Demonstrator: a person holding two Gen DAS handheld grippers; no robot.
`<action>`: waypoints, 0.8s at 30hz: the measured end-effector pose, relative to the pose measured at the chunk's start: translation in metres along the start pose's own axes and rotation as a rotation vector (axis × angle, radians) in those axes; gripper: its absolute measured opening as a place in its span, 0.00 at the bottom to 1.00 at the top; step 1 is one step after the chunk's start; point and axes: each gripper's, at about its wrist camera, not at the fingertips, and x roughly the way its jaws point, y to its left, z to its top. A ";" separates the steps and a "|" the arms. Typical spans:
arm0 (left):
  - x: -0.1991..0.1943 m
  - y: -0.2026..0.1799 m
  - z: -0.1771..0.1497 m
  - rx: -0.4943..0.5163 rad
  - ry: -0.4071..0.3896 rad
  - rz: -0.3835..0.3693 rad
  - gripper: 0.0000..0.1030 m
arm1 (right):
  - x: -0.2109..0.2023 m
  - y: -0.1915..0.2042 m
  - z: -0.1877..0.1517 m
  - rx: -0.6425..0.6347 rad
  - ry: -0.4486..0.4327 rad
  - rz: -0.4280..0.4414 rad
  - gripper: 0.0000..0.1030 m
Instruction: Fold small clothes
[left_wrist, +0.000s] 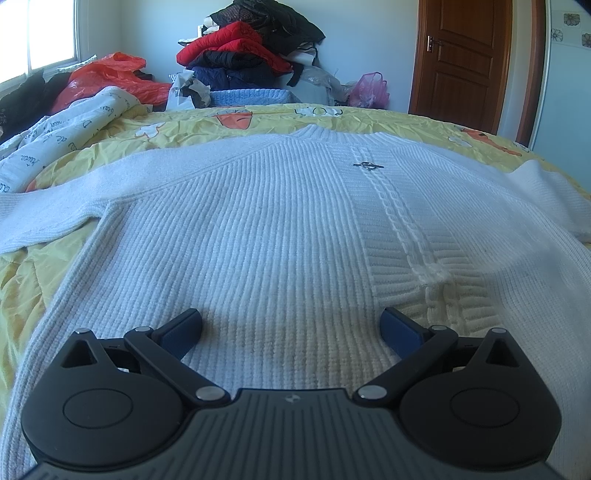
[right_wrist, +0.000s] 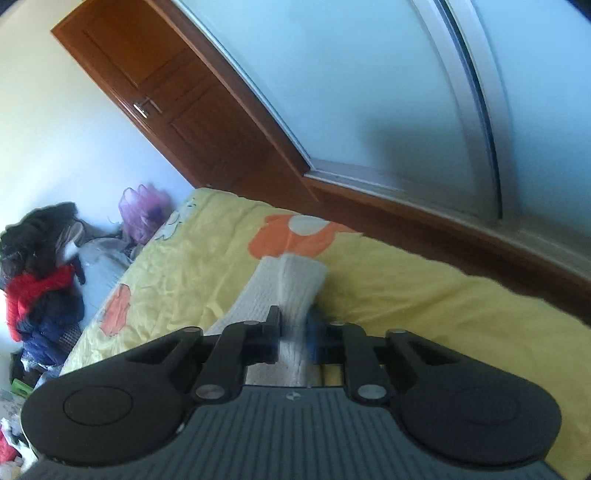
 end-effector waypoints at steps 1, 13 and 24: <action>0.000 0.000 0.000 0.000 0.000 0.000 1.00 | -0.005 -0.001 0.003 -0.006 -0.008 -0.004 0.16; 0.000 -0.001 0.000 -0.002 0.000 -0.001 1.00 | -0.137 0.172 -0.094 -0.371 -0.124 0.458 0.16; 0.002 -0.006 -0.001 -0.005 -0.001 -0.009 1.00 | -0.092 0.303 -0.316 -0.688 0.258 0.474 0.30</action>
